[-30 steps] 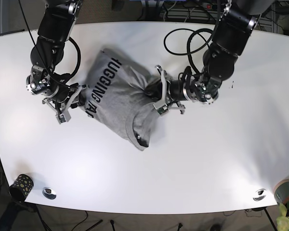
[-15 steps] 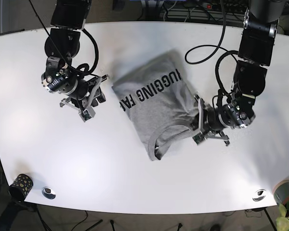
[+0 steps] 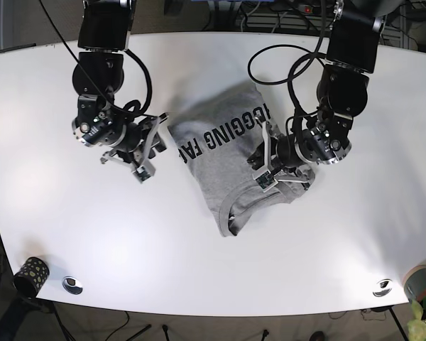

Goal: Fold the T-shirt properly
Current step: 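Grasp the grey bundle edge with the left gripper and rotate it, then drag the folded grey shirt with the left gripper off the table side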

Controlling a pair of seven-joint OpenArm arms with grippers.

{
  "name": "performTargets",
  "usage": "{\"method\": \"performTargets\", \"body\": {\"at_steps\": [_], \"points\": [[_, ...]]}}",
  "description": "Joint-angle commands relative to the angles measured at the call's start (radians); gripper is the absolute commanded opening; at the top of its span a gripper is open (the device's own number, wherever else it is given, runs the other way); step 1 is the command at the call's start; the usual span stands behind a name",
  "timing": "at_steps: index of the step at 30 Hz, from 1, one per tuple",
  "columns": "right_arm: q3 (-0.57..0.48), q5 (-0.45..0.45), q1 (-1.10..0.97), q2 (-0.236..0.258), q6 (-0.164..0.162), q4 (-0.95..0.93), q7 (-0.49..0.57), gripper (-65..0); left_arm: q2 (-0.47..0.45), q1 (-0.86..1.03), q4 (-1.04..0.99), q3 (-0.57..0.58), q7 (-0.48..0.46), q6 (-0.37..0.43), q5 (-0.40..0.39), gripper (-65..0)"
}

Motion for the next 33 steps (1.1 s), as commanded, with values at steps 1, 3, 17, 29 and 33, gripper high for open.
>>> {"method": "performTargets", "body": {"at_steps": [1,3,17,29,33], "points": [[-0.032,0.009,0.010,-0.013,0.001,0.014,0.028,-49.1,0.025,-0.008,0.019,-0.042,-0.012,0.019,-0.006,-58.9],[-0.051,0.000,-0.009,-0.038,0.001,0.019,0.038,-49.1,0.038,0.012,0.021,-0.079,-0.012,0.024,-0.006,-58.9],[-0.284,0.000,-0.107,-0.185,0.001,0.013,0.044,-49.1,0.071,0.045,0.021,-0.284,-0.012,0.025,-0.004,-53.9],[-0.190,0.010,-0.131,-0.190,0.001,0.140,0.035,-49.1,0.122,0.039,0.022,-0.280,-0.012,0.118,-0.006,-43.9],[-0.131,0.012,-0.121,-0.153,0.001,0.166,0.005,-49.1,0.128,0.039,0.021,-0.258,-0.017,0.151,-0.004,-40.8]]}}
